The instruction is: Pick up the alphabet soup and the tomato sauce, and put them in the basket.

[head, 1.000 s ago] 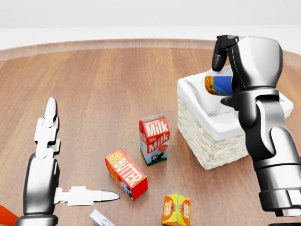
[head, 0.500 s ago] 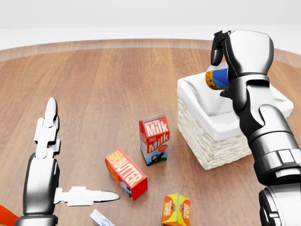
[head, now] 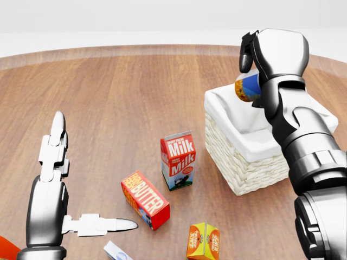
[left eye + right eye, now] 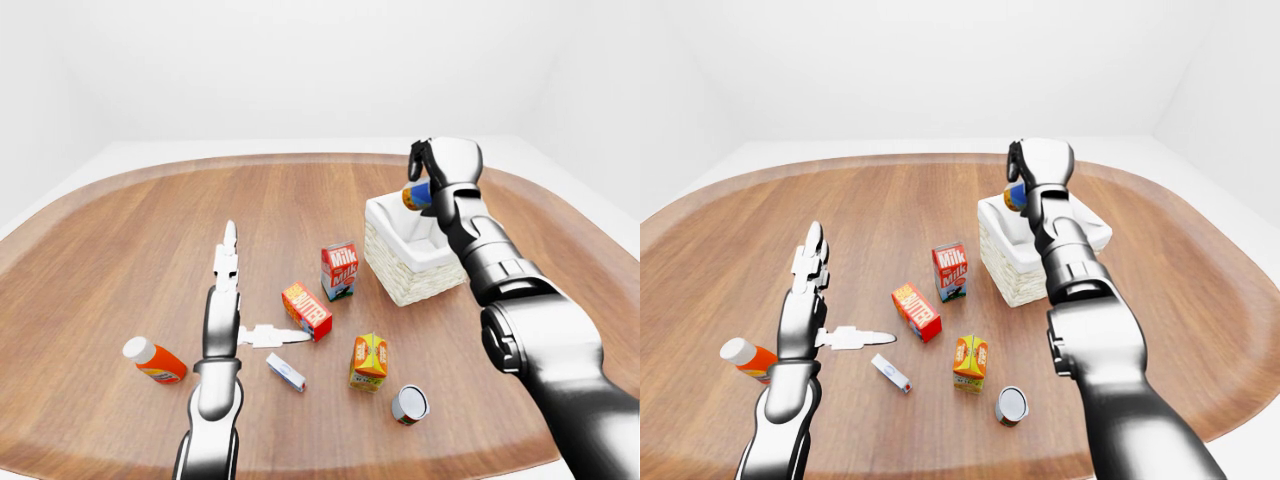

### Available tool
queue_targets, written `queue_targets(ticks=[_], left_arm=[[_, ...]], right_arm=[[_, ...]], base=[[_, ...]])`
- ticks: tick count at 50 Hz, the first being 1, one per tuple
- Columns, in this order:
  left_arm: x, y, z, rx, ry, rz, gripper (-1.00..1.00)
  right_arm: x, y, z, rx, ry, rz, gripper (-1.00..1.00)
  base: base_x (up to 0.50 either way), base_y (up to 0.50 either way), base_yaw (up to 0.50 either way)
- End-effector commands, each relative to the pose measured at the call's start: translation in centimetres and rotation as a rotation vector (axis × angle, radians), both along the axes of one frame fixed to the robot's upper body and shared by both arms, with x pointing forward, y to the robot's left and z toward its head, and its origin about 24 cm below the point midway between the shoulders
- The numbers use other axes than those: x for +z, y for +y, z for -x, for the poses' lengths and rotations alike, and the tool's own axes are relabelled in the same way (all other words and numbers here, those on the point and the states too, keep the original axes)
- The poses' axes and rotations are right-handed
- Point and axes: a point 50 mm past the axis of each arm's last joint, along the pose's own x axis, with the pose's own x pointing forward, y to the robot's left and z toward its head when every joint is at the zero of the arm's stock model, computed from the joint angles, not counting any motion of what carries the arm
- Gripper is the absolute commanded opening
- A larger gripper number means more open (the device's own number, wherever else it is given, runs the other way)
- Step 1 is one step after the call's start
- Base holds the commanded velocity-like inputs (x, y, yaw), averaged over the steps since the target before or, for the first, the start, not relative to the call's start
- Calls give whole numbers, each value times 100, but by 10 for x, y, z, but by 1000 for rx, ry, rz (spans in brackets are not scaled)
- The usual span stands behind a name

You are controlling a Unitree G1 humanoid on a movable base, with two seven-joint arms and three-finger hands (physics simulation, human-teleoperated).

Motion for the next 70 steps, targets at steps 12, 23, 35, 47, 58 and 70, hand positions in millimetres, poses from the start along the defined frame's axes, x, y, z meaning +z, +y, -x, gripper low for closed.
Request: queue_targets(ticks=[12,23,35,47,58,70], left_arm=[[0,1,2,6,0,-13,100],[1,1,2,4,-4,-13,100],[-1,1,1,5,3,-13,100],[-2,1,1,5,7,-15,100],[-1,1,1,5,6,-14,100],[0,1,1,5,-1,-14,100]], right_arm=[[10,4,-4,0,9,38,-100],[-4,-3,-2,-55,58,164,-100],[-1,4,-3,-52,55,239,-100],[-12,6,-2,-56,80,293,-100],[-24,2,0,-67,107,284,-100],[-39,-4,4,-89,142,277,-100]], base=[[0,0,0],[0,0,0],[0,0,0],[0,0,0],[0,0,0],[0,0,0]])
